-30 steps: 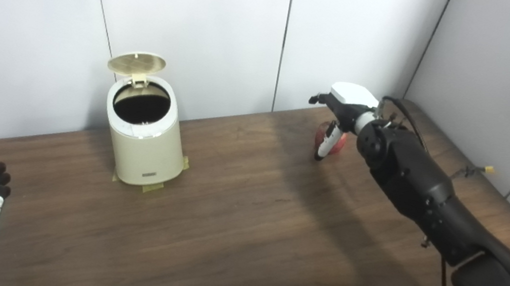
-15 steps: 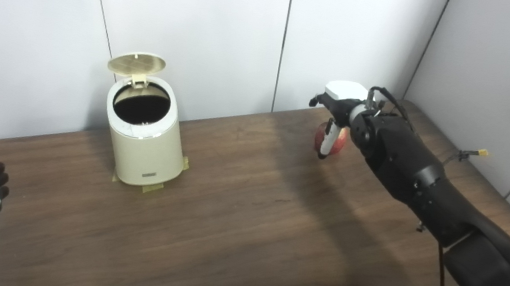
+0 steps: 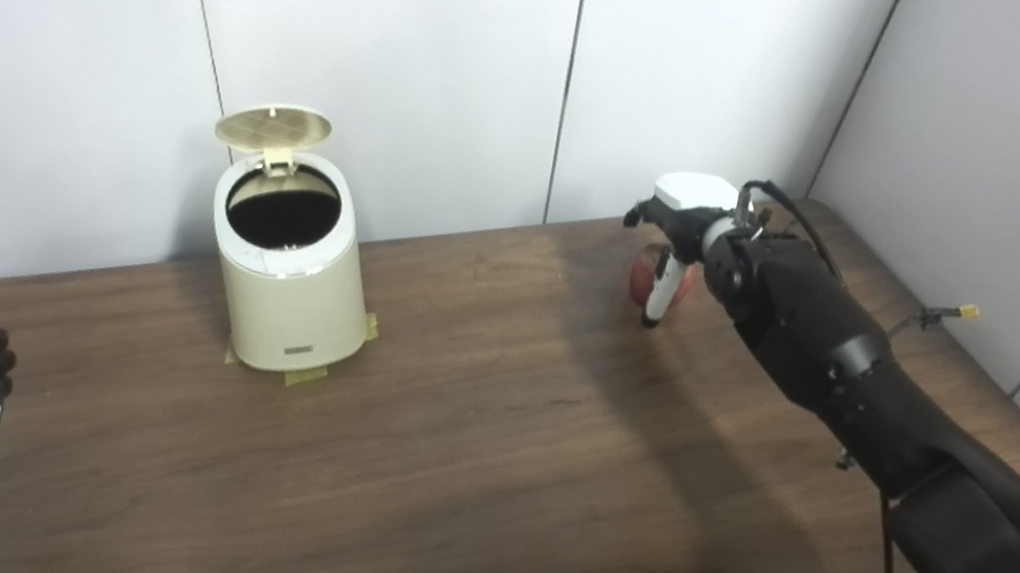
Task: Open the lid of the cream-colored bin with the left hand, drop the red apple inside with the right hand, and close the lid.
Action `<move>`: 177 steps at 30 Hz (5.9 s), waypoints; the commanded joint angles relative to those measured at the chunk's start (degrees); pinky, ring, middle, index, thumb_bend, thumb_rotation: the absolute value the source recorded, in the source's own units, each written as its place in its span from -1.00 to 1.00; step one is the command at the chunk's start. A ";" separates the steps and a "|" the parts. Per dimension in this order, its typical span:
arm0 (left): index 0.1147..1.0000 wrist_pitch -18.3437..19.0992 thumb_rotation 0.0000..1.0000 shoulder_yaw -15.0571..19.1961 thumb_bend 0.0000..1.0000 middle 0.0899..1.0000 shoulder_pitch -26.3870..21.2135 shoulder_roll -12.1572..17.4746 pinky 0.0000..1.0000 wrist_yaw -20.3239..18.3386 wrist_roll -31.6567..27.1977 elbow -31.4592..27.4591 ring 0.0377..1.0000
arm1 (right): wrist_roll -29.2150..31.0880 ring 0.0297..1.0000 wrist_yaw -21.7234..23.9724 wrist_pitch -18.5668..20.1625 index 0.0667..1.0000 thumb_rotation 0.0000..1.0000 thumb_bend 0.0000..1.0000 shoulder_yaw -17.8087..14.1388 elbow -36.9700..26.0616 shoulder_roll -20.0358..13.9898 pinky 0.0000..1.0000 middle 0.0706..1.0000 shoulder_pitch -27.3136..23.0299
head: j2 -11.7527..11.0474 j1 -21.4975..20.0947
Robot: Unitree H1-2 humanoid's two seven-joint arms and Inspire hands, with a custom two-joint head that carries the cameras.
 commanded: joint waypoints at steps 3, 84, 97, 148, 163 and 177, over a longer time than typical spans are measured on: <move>0.92 -0.34 0.89 0.60 -0.38 0.89 -1.48 0.32 1.00 -0.02 1.63 -2.45 0.92 | -0.23 0.82 -1.92 -0.72 0.61 -0.73 0.87 -0.97 -0.33 -1.26 0.58 0.73 -1.93 | 0.22 0.15; 0.96 -0.32 0.95 1.54 -0.51 0.92 -1.59 -2.04 1.00 -3.28 6.79 -0.42 1.00 | 4.88 0.61 6.28 0.80 0.49 -0.36 1.00 -4.83 -13.25 -4.82 0.59 0.58 -1.07 | 1.21 0.79; 0.96 -0.37 0.92 1.18 -0.47 0.92 -1.48 -1.77 1.00 -2.50 6.06 -0.10 1.00 | -5.99 0.96 15.72 -1.68 0.59 -0.43 0.89 2.10 -14.01 -10.47 1.00 0.81 -1.25 | 1.29 0.75; 0.97 -0.32 0.95 2.90 -0.54 0.92 -2.26 -3.76 1.00 -4.46 7.12 -0.99 0.98 | -0.32 -0.13 -9.76 -5.90 -0.04 -1.00 0.06 -8.83 -12.25 -2.13 -0.26 -0.18 12.09 | 2.69 0.83; 0.96 -0.37 0.93 2.87 -0.54 0.91 -2.58 -3.44 1.00 -4.50 7.07 -0.64 0.98 | 2.64 -0.19 -11.58 -6.28 -0.11 -1.00 0.04 -10.46 -12.32 -1.13 -0.05 -0.05 12.10 | 2.83 1.25; 0.97 -0.36 0.90 2.51 -0.56 0.92 -2.86 -3.14 1.00 -4.67 7.21 -0.65 1.00 | 2.49 -0.24 -12.64 -6.11 -0.09 -1.00 0.04 -11.57 -13.57 -1.53 -0.15 -0.06 12.15 | 2.83 1.21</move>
